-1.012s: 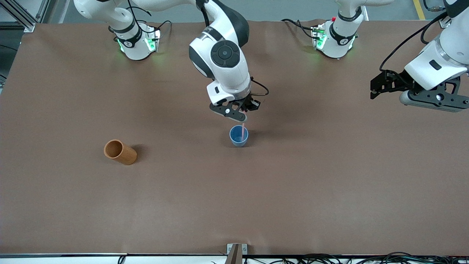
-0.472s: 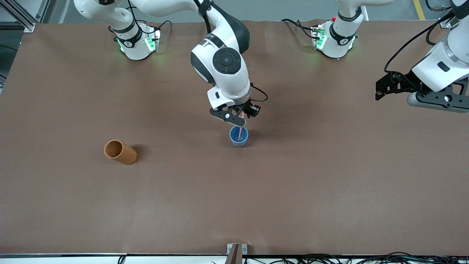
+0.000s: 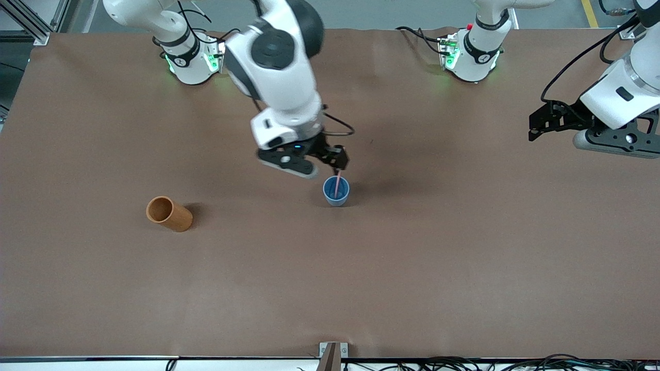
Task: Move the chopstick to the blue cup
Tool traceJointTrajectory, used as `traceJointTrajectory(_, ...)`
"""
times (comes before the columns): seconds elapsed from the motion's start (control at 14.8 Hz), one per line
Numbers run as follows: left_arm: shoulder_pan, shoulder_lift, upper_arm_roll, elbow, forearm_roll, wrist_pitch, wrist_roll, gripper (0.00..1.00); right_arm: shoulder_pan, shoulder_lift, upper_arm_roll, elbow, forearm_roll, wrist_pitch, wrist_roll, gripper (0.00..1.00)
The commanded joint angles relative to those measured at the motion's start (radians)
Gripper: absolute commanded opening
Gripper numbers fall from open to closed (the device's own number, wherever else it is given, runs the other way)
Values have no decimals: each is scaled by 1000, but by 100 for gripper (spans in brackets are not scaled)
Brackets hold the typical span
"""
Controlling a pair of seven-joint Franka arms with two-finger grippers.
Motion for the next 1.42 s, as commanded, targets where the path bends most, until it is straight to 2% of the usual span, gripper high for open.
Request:
traceJointTrajectory(0.0,2,-14,5,-13,-20,12,18,100,-125,-129,16,-43,-7,-128,-170,100)
traceJointTrajectory(0.34,5,-21,6,-27,-6,56,0,100,-334,-256,14,-82,-33,-260,-466,100)
traceJointTrajectory(0.54,27,-38,5,-27,-8,47,1,100,-438,-360,16,-197,-85,-259,-633,100)
traceJointTrajectory(0.94,54,-24,3,-13,-20,55,21,100,-653,-549,16,-421,-85,-248,-874,100)
traceJointTrajectory(1.15,56,3,5,23,-18,55,19,100,-690,-585,16,-428,-85,-285,-945,100)
traceJointTrajectory(1.35,54,8,5,31,-18,55,18,100,-713,-579,16,-347,-84,-351,-989,100)
